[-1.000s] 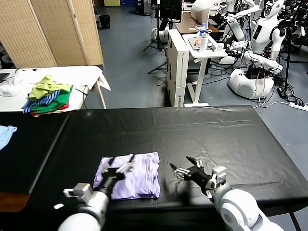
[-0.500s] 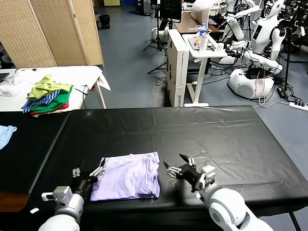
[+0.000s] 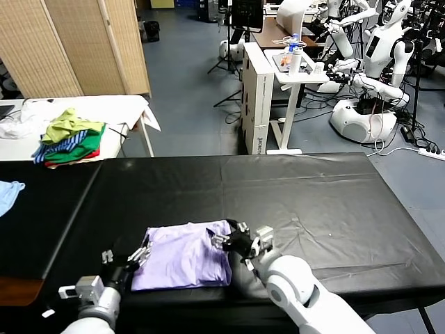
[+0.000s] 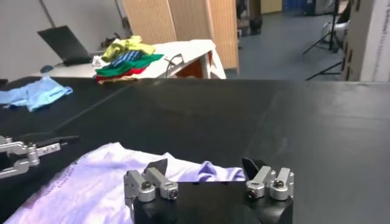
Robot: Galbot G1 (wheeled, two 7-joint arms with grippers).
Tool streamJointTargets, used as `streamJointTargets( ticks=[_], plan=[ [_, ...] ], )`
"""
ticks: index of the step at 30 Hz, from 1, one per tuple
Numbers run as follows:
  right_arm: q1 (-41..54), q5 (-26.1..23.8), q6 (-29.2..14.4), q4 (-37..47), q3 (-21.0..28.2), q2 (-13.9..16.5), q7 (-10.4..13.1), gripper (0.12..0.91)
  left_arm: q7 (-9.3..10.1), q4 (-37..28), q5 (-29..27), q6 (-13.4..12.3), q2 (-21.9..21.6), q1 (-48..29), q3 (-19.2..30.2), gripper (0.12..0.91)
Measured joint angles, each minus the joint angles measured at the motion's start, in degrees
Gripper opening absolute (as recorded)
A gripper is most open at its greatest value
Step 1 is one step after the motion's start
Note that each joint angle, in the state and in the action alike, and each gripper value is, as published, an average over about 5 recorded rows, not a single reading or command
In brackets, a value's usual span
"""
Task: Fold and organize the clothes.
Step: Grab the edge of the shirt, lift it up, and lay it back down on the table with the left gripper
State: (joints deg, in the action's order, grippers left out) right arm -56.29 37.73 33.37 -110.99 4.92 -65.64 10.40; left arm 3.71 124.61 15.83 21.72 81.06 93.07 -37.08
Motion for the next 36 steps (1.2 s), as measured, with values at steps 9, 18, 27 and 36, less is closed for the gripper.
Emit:
streamJointTargets(
  ticks=[9,18,27,36],
  plan=[
    [-0.7,-1.2,-0.4,1.1,-0.2,-1.0,0.6,0.151,0.04,0.3,-0.8,-0.3,0.9,0.9,-0.2,0.907],
    [-3.7,-3.8,0.2,0.2,-3.0,-1.5,1.8,0.141,0.04,0.0,-1.0,-0.8,2.5,1.1,-0.2,0.907],
    [-7.2,-3.6,-0.1,-3.4,-7.1,-0.4,-0.5,0.458,-0.67,0.0,-0.3,-1.4,4.5,1.2,-0.2,0.907],
    [-13.9,-3.5,-1.6,-10.2,-13.6,2.5,-1.7,0.891,-3.28,-1.0,4.4,-1.8,6.4,0.0,0.0,0.907]
  ],
)
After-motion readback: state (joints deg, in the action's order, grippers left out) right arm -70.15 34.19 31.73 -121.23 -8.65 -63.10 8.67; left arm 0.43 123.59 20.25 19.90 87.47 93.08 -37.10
